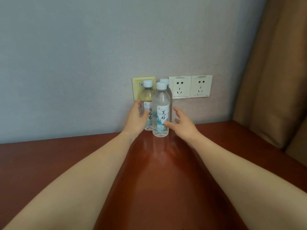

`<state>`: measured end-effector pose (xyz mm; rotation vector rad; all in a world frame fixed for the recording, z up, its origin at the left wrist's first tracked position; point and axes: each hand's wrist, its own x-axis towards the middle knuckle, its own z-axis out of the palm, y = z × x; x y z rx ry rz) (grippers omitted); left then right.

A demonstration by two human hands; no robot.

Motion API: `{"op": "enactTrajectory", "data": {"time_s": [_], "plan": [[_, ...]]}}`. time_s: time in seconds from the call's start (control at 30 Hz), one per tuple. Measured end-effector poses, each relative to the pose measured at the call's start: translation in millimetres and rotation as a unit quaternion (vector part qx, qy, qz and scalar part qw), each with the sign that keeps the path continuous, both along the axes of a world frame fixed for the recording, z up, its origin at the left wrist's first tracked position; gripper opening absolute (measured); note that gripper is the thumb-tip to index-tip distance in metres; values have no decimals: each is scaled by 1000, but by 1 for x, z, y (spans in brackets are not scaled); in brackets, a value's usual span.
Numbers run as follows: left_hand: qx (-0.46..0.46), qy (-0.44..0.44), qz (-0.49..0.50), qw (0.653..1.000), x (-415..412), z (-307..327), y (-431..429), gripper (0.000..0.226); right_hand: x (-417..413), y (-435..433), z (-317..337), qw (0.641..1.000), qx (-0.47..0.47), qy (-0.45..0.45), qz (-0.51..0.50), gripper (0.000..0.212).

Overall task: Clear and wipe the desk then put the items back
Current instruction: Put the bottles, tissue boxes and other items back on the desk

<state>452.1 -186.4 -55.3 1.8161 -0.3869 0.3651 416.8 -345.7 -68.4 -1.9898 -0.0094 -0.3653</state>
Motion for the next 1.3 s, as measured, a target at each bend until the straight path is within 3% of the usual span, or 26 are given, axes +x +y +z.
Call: {"op": "enactTrajectory", "data": {"time_s": [0.17, 0.5, 0.7, 1.03, 1.3], "plan": [[-2, -7, 12, 1000, 7, -5, -2, 51, 5, -1, -11, 998, 18, -11, 51, 62], [103, -25, 91, 990, -13, -10, 0, 64, -15, 0, -6, 1000, 4, -4, -17, 60], [120, -51, 106, 986, -47, 0, -4, 59, -59, -10, 1, 999, 0, 7, -51, 49], [98, -111, -20, 989, -136, 30, -41, 36, -159, -50, 31, 995, -57, 3, -76, 12], [139, -108, -162, 971, -213, 72, -95, 29, -249, -95, 59, 989, -81, -12, -122, 11]]}}
